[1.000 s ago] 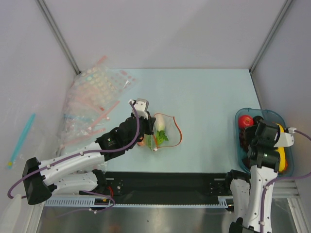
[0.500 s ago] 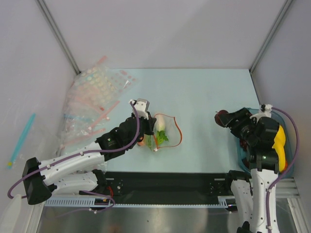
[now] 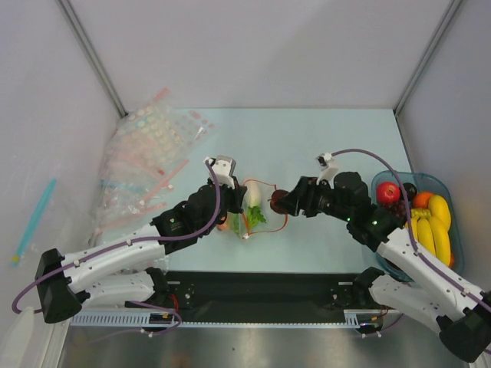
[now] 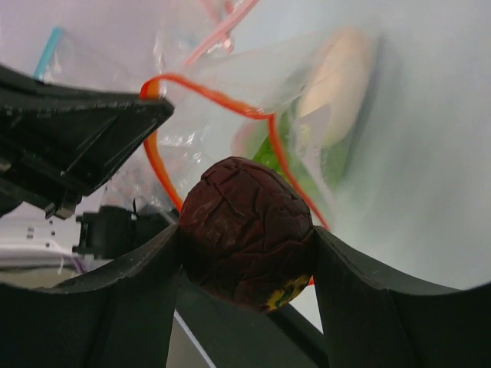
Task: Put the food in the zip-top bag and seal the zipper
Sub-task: Place the fake fruit in the zipper food storage bag.
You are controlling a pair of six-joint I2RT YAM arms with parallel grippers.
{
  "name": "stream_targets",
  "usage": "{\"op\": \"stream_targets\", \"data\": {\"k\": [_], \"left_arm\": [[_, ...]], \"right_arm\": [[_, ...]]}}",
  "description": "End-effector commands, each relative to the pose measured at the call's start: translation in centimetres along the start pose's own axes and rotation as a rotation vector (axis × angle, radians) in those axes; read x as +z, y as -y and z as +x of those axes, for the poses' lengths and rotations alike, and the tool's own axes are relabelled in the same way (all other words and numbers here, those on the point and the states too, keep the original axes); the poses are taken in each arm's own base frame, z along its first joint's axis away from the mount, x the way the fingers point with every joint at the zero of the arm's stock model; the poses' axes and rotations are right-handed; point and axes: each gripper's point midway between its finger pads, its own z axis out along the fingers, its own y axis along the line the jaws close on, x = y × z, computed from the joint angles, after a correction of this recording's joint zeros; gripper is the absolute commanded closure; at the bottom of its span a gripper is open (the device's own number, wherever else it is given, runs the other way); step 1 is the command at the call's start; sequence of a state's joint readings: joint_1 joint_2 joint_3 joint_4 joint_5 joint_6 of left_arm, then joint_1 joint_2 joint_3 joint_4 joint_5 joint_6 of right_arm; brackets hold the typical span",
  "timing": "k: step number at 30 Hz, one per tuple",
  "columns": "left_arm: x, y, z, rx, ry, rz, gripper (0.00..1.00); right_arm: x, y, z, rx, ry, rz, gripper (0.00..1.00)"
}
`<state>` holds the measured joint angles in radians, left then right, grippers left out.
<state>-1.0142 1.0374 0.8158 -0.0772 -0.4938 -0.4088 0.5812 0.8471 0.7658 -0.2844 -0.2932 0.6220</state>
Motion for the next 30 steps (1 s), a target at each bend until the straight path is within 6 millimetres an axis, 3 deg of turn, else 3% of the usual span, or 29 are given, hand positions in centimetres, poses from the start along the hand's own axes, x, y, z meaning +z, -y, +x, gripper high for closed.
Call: {"op": "stream_targets", "data": {"k": [1,2,5,11,12,13,16,21,26,28,30], "left_arm": [[-0.6,0.9,-3.4,-0.036,0.078,0.028,0.96],[-0.6,1.0,-3.4,-0.037,0.077,0.033,0.96],[-1.0,1.1,-3.6,-0.043,0.081,0.048,0.96],[-1.6,1.1,-4.2,-0.059,0.099,0.059,0.94],[-1.6,1.1,-4.2,-0.062,0.099,0.061,0.94],[-1.6,1.1,-4.2,-0.064,0.1,0.062,0.94],[-1.5,1.2,-4.0,-0.065,0.095,0.063,0.94],[-1.3,0.9,-3.8,-0.062,0.091,0.044,0.93],[-1.3,0.6,-3.8,-0.066,0.095,0.03,0.92],[-1.2,0.7,-3.7,-0.066,0.095,0.028,0.92],[-1.0,0.6,-3.6,-0.062,0.089,0.024,0.92]], "right_arm": [[1.6,-2.7,-2.5,-0.1,0.125,-0.052,0.69],[2.6,-2.8,-1.5,-0.109,0.089,-0.05,0.69],[4.7,-3.0,-1.2,-0.118,0.062,-0.048,0.7],[7.7,-2.9,-1.8,-0.147,0.064,-0.012,0.67],[8.5,-3.0,-1.6,-0.156,0.058,-0.004,0.62],[8.7,-3.2,-1.7,-0.175,0.06,0.003,0.39],[9.3,-4.3,-1.8,-0.243,0.054,0.008,0.17],[8.5,-5.2,-2.4,-0.316,0.03,0.006,0.12],[5.7,-5.7,-4.7,-0.394,0.093,0.023,0.05],[4.5,-5.0,-6.2,-0.422,0.154,0.072,0.04],[2.7,-3.1,-8.2,-0.401,0.247,0.17,0.02]]}}
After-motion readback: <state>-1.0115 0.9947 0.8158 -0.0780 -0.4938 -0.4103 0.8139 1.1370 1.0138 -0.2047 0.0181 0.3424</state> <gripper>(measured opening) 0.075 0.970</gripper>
